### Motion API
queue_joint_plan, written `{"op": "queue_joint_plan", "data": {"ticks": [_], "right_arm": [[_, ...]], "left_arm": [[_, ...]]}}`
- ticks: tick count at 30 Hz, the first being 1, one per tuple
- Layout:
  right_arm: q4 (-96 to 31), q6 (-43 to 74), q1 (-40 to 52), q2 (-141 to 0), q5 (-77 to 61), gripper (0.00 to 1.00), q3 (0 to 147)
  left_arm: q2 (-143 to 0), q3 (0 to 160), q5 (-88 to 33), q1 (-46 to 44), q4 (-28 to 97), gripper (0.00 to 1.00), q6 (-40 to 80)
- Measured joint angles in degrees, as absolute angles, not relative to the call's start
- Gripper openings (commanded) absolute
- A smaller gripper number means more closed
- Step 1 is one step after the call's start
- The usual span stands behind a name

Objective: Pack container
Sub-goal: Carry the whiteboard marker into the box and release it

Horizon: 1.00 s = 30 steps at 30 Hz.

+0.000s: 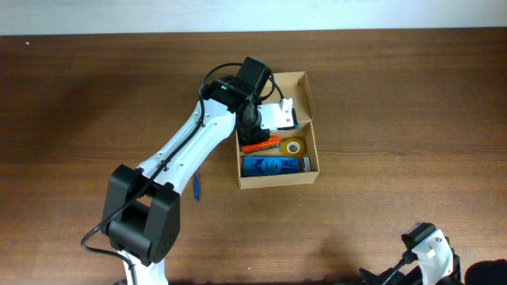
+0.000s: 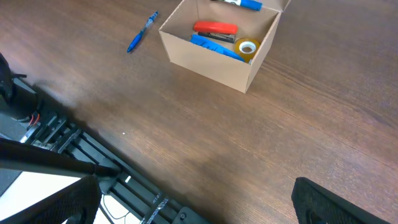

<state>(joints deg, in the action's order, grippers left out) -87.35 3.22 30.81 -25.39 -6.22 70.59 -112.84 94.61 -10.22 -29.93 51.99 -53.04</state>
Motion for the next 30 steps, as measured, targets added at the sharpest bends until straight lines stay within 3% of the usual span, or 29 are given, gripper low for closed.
{"op": "queue_joint_plan", "data": {"ticks": [15, 17, 19, 20, 30], "right_arm": [[-87.33, 3.25, 30.81, -25.41, -6.22, 0.99, 70.59], [-87.33, 3.22, 30.81, -25.41, -6.22, 0.99, 70.59], [-87.35, 3.22, 30.81, -25.41, -6.22, 0.99, 70.59], [-87.35, 3.25, 30.81, -25.41, -6.2, 0.99, 70.59], [-87.35, 3.27, 30.81, -25.41, -6.2, 0.99, 70.59]], "left_arm": [[-112.95, 89.32, -11.38, -29.23, 47.24, 0.04, -55.61], [-112.97, 88.73, -11.38, -29.19, 47.29, 0.2, -55.61], [-112.97, 88.71, -11.38, -29.12, 47.24, 0.44, -55.9], [-112.97, 88.71, -11.38, -29.06, 47.27, 0.47, -55.88], [-112.42, 88.66, -11.35, -29.32, 47.29, 0.51, -56.18]]}}
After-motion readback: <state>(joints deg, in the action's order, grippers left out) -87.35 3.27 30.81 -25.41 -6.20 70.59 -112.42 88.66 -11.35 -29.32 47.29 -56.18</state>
